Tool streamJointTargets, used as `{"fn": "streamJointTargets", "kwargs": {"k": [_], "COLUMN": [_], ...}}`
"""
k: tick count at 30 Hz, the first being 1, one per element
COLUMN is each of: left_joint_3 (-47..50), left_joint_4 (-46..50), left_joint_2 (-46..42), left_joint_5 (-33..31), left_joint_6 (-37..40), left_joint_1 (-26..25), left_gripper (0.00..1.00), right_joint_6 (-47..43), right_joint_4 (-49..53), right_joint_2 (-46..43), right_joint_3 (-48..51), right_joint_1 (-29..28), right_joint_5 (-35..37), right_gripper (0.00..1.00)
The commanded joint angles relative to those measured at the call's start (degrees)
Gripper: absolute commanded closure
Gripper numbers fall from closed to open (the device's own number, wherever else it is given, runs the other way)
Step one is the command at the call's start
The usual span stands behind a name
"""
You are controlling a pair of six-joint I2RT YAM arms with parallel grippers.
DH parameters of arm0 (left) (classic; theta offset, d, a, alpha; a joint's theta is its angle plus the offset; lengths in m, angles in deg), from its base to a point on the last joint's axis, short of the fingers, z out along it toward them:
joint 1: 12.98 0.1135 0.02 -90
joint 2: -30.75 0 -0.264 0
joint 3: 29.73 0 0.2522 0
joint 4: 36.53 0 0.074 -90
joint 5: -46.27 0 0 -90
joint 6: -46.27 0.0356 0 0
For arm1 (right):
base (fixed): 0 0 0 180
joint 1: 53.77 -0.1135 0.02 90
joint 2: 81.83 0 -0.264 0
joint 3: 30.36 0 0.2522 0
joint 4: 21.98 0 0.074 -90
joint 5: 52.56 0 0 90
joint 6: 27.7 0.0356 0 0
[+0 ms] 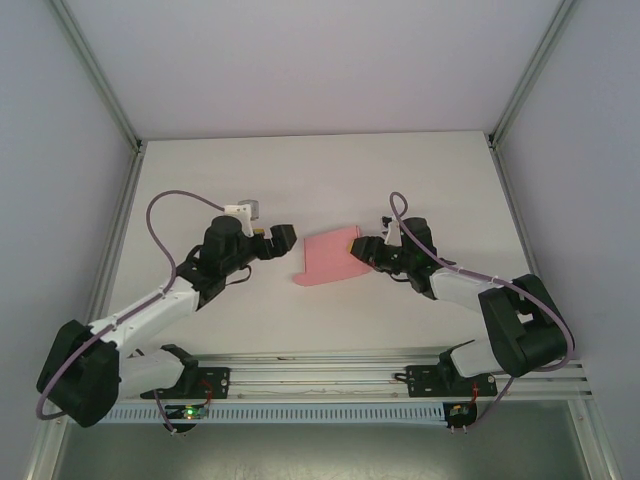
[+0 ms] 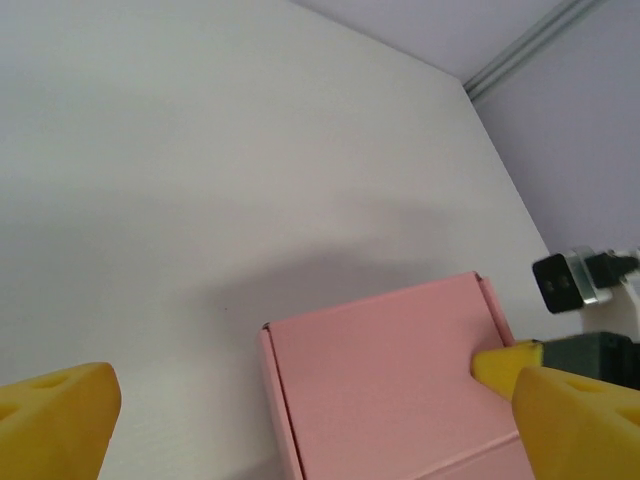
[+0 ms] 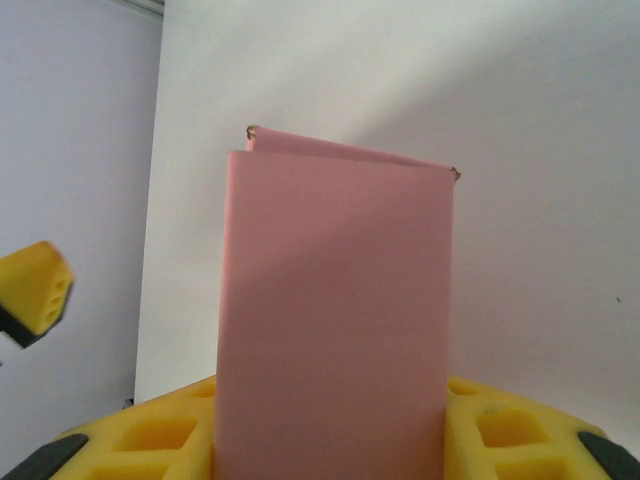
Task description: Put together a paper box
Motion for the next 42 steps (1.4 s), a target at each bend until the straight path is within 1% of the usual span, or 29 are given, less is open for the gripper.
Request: {"fn": "streamJointTargets", "kwargs": {"k": [1,4,7,9,10,12,13,16,19,20,22,26,29,31,34,37,39,40,41,42], "left_joint_3": [-3.21,-3.49,-3.31,-3.26,-3.35,-3.55,-3.63,-3.82,-4.49,-4.93,-5.40,-6.79,-5.73,-4.91,-4.27,-4.44,-4.12,-3.79,-3.65,-3.56], "left_joint_4": [4.09,2.44,1.30,1.72,2.48,4.51,5.05,5.34,3.83,3.59,1.92,-3.18,-11.18,-14.96,-18.13,-20.17,-22.56,-23.69,-23.72,-22.99], "left_joint_2": [-2.70,-4.65,-6.44,-6.93,-6.83,-6.19,-5.50,-2.61,2.02,3.69,7.06,13.32,17.01,18.67,19.90,21.53,22.34,22.35,21.97,21.45], "left_joint_5": [-3.72,-3.00,0.12,1.20,0.66,-2.65,-5.69,-15.30,-25.07,-27.42,-30.32,-35.27,-41.36,-43.28,-43.70,-44.76,-46.02,-45.83,-45.00,-43.98], "left_joint_6": [13.88,21.47,27.95,33.64,37.01,45.34,49.36,58.19,64.20,65.79,68.87,71.58,75.67,77.44,78.56,79.73,80.56,80.52,79.85,79.03], "left_joint_1": [-3.00,-5.15,-6.80,-9.37,-11.30,-16.83,-19.84,-26.42,-30.72,-31.77,-33.57,-34.61,-34.61,-34.61,-34.57,-34.57,-34.53,-34.52,-34.55,-34.52], "left_gripper": [0.00,0.00,0.00,0.00,0.00,0.00,0.00,0.00,0.00,0.00,0.00,0.00,0.00,0.00,0.00,0.01,0.04,0.06,0.12,0.13], "right_joint_6": [1.95,3.25,4.58,5.70,6.00,6.14,6.29,7.54,11.00,11.79,12.60,11.51,12.61,13.92,16.79,21.07,22.81,22.65,22.28,22.14], "right_joint_4": [2.44,3.30,5.41,6.73,7.74,10.75,12.58,16.78,18.68,19.78,26.36,32.16,34.17,35.31,35.14,31.66,30.49,30.63,31.61,32.19], "right_joint_2": [0.19,1.22,1.52,0.96,0.57,-0.52,-0.92,-2.19,-3.38,-3.65,-3.84,-4.31,-5.15,-5.67,-6.54,-7.81,-8.54,-8.74,-9.01,-9.10], "right_joint_3": [-2.80,-3.79,-4.27,-4.88,-5.40,-6.91,-7.68,-9.78,-10.79,-11.32,-13.82,-16.57,-16.90,-16.70,-15.51,-13.47,-12.73,-12.77,-12.88,-12.92], "right_joint_1": [0.62,0.60,0.48,0.52,0.53,0.58,0.52,0.69,1.11,1.31,1.86,1.96,1.98,2.17,2.57,2.57,2.75,2.77,2.81,2.85], "right_joint_5": [-0.08,0.14,0.22,0.44,0.37,0.48,0.67,-0.25,-1.87,-2.01,-1.40,-1.20,-2.19,-3.69,-6.21,-8.76,-10.44,-10.83,-10.83,-10.78], "right_gripper": [0.63,0.64,0.64,0.64,0.64,0.64,0.64,0.64,0.63,0.63,0.63,0.63,0.62,0.59,0.58,0.59,0.60,0.61,0.61,0.60]}}
